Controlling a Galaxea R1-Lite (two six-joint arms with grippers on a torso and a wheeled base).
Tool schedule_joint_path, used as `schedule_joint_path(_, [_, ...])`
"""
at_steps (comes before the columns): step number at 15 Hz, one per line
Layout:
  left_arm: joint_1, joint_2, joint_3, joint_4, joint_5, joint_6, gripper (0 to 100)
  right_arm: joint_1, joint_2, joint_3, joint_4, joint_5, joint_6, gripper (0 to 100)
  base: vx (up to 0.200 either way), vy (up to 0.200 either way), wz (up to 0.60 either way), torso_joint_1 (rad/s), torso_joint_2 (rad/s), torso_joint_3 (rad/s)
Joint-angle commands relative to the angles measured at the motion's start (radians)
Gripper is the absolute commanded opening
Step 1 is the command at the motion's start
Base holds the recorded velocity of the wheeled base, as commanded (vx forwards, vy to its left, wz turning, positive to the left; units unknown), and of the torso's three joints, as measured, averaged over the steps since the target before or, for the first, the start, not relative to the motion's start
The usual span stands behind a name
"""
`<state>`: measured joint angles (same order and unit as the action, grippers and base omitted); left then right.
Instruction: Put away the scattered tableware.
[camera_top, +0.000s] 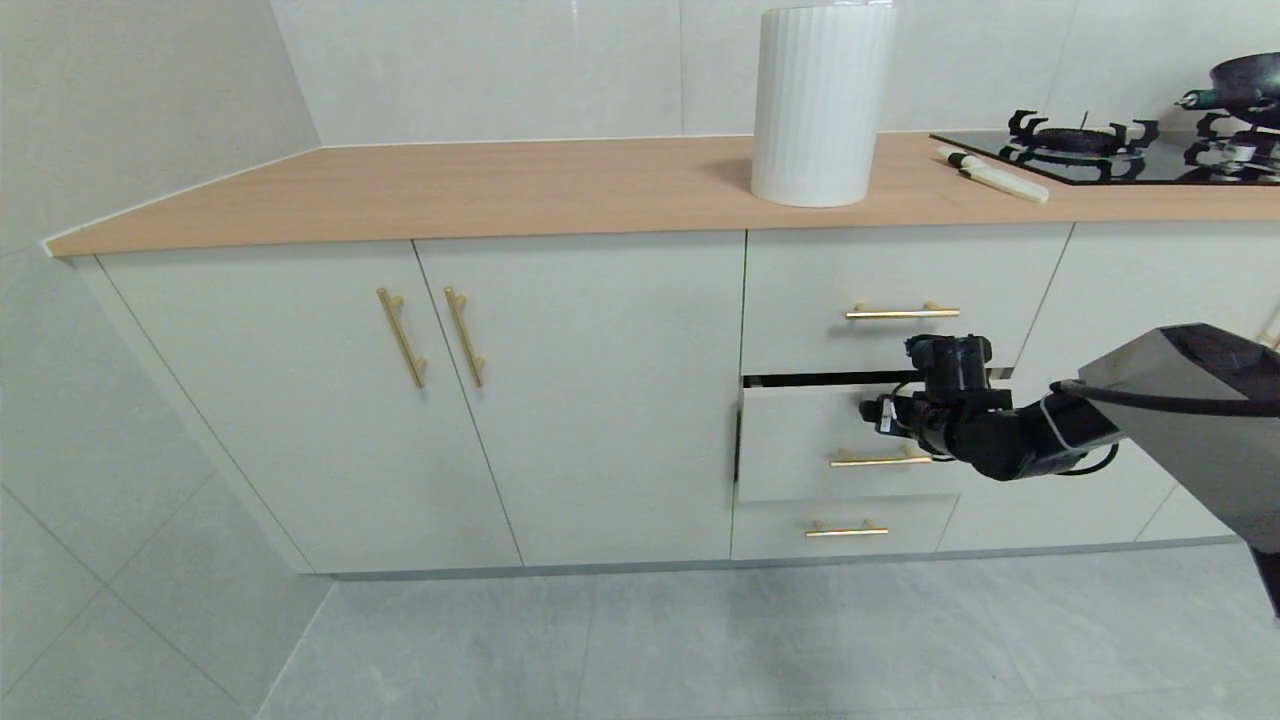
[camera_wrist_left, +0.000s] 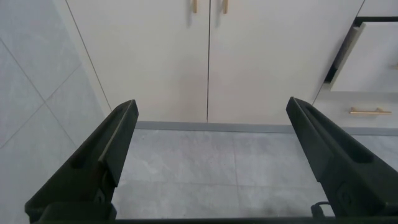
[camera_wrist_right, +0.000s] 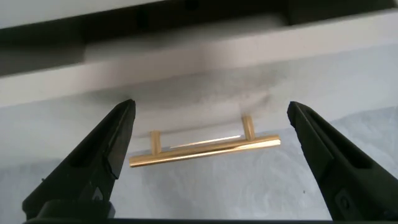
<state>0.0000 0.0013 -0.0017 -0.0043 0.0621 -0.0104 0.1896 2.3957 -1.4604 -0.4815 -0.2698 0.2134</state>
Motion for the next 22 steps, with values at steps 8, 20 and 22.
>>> schedule_joint_path(8, [0.0,0.0,0.0,0.0,0.001,0.0,100,0.001,0.066,-0.057,-0.083,-0.054,0.004,100,0.0,0.0,0.0,0.0,0.0,0.0])
schedule_joint_path(20, [0.0,0.002,0.0,0.0,0.001,0.0,100,-0.002,0.131,-0.187,-0.086,-0.16,0.023,100,0.0,0.0,0.0,0.0,0.0,0.0])
schedule_joint_path(22, [0.0,0.0,0.0,0.0,0.001,0.0,100,-0.009,0.138,-0.198,-0.086,-0.167,0.023,100,0.0,0.0,0.0,0.0,0.0,0.0])
